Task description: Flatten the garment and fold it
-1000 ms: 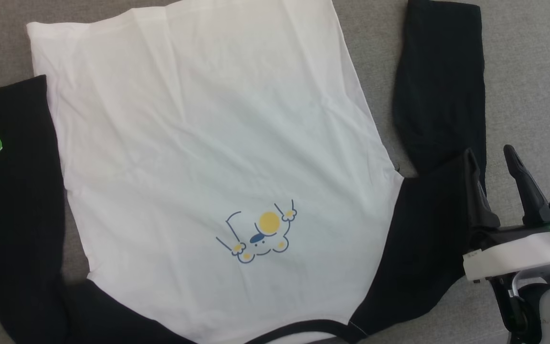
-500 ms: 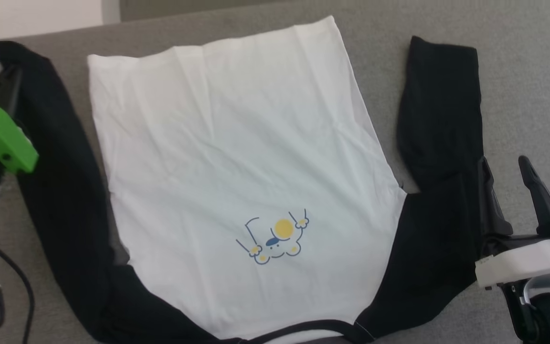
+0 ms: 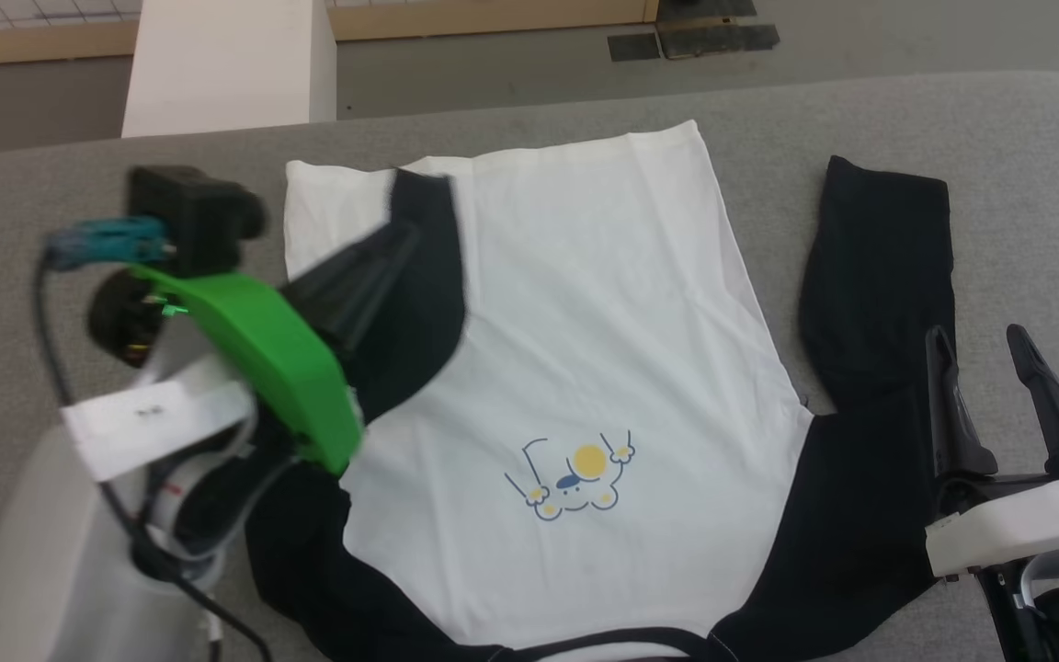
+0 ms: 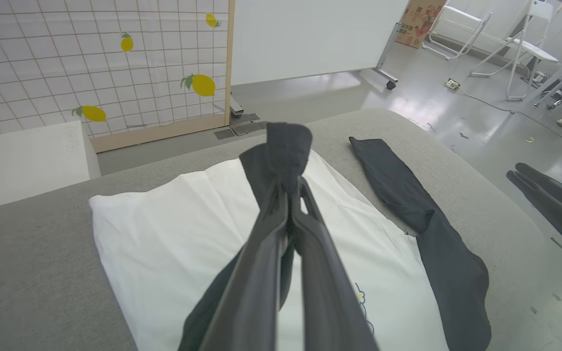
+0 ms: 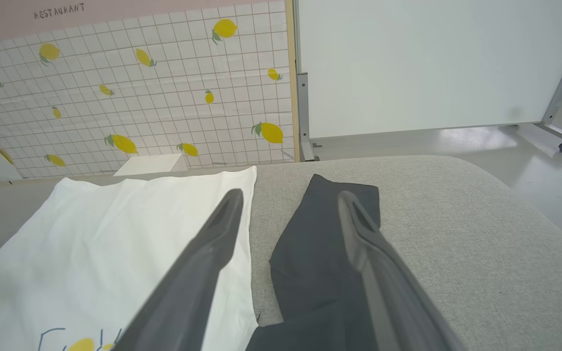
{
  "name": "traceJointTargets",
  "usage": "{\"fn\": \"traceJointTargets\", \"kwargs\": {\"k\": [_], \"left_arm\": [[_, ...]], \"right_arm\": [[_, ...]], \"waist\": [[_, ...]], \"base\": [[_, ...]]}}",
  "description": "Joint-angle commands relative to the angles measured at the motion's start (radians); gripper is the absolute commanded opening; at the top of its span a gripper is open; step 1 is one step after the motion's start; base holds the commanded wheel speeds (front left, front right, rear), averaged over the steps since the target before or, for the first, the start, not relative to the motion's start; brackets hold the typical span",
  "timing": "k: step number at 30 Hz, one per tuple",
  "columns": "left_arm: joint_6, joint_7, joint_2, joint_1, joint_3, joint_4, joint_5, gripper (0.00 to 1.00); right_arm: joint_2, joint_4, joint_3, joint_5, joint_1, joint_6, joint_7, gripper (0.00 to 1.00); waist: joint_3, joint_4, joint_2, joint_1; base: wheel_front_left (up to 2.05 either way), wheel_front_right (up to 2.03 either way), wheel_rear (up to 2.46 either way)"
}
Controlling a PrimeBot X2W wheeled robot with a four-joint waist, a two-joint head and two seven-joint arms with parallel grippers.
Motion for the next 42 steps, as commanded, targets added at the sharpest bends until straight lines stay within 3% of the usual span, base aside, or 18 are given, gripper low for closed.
{"fn": "traceJointTargets", "kwargs": {"k": [1, 5, 8, 14, 26, 40, 42], "left_arm": [[-0.015, 0.005, -0.018, -0.011, -0.026, 0.006, -0.014, 0.0], [-0.042, 0.012, -0.078, -0.044, -0.113, 0.06, -0.033, 0.0], [-0.07, -0.046, -0.22, -0.092, -0.241, 0.216, -0.055, 0.0], [-0.082, -0.105, -0.308, -0.107, -0.35, 0.368, -0.056, 0.0], [-0.087, -0.213, -0.35, -0.246, -0.497, 0.756, -0.055, 0.0], [-0.09, -0.237, -0.351, -0.348, -0.73, 0.977, -0.151, 0.0], [-0.09, -0.241, -0.351, -0.352, -0.75, 0.983, -0.174, 0.47]], "right_arm": [[0.0, -0.008, -0.001, -0.008, 0.01, -0.002, 0.004, 1.0], [0.0, -0.013, -0.003, -0.006, 0.017, -0.002, 0.007, 1.0], [0.0, -0.01, 0.003, 0.0, 0.018, -0.002, 0.009, 1.0], [0.0, -0.015, -0.004, -0.001, 0.016, -0.002, 0.009, 1.0], [0.0, 0.001, 0.042, 0.029, -0.02, -0.002, -0.012, 1.0], [0.0, 0.062, 0.074, 0.057, -0.051, -0.002, -0.059, 1.0], [0.0, 0.066, 0.07, 0.057, -0.047, -0.002, -0.061, 1.0]], "waist": [[-0.016, 0.01, 0.0081, 0.0], [-0.024, 0.002, 0.0081, 0.0], [-0.021, -0.029, 0.0081, 0.0], [-0.009, -0.048, 0.0081, 0.0], [0.059, -0.091, 0.0081, 0.0], [0.105, -0.167, 0.0081, 0.0], [0.098, -0.164, 0.0081, 0.0]], "base": [[0.0, 0.0, 0.0], [0.0, 0.0, 0.0], [0.0, 0.0, 0.0], [0.0, 0.0, 0.0], [0.0, 0.0, 0.0], [0.0, 0.0, 0.0], [0.0, 0.0, 0.0]]}}
